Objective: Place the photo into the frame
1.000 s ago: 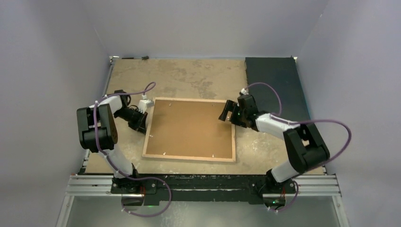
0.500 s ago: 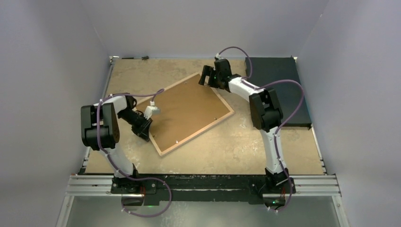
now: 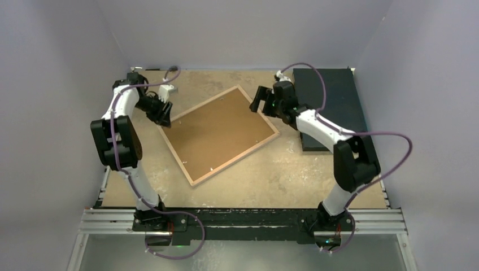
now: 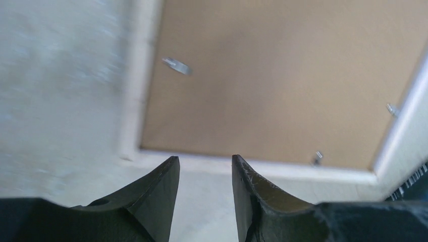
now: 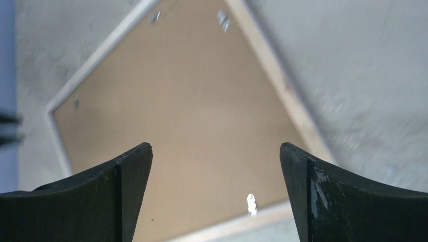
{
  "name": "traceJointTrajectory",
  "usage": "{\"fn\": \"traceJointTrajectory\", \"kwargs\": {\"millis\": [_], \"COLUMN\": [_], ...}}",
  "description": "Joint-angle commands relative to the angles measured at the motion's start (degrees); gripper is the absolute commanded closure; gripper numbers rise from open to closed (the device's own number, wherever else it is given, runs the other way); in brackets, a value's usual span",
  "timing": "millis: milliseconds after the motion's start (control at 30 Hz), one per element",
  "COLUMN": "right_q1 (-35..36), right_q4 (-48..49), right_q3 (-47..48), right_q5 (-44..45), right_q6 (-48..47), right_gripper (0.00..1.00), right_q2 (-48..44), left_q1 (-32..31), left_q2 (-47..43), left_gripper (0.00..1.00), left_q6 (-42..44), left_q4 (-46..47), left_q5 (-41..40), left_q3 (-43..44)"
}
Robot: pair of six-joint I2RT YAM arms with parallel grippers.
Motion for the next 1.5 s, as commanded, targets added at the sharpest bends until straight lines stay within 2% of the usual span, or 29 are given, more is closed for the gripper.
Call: {"fn": "traceJointTrajectory", "kwargs": {"millis": [0,167,333,500,733,1000,1233,1367,1467], "right_q1": [3.9,10.56,14.53,15.13,13.25,5.29,2.7,2.53,2.52], "right_q4": [6.09,12.75,20.66,23.42,20.4,13.29,7.92,-0.35,-2.7], "right_q3": [-14.19,-27.59,-33.99,-34.63,-30.61,-27.65,-24.42,-19.93,-19.85], "right_q5": [-8.23,-14.82,-17.96,-18.76,-18.02,-12.79,-9.01,-1.51,6.07], "right_q6": [7.16,14.6,20.19,21.71,18.54,12.63,7.92,6.12,6.87], "right_gripper": [0.01,0.01,0.01,0.01,0.01,0.01,0.01,0.02,0.01], "right_q2": [-8.4,-12.84,-13.29,-12.07,-8.04,-8.22,-9.7,-9.69,-15.12], "left_q1": [1.1,1.1,1.02,0.13,0.22,-1.1,-4.99,-7.86,-8.9], "left_q2": [9.42,16.51,19.31,20.35,13.87,4.24,-0.06,-0.44,-1.58], "left_gripper": [0.59,0.59,0.59,0.68,0.79,0.8,0.81,0.81,0.79], "left_q6": [-13.06,-20.52,-25.98,-22.9,-13.8,-4.44,-3.06,-4.09,-3.88], "left_q4": [9.93,16.55,23.51,19.59,15.77,9.52,10.38,11.27,10.09], "left_q5": [0.74,0.24,-1.97,-1.41,-3.34,1.02,3.51,4.49,6.32], "left_q3": [10.08,17.36,17.35,15.57,2.92,-13.23,-22.63,-24.44,-25.08]}}
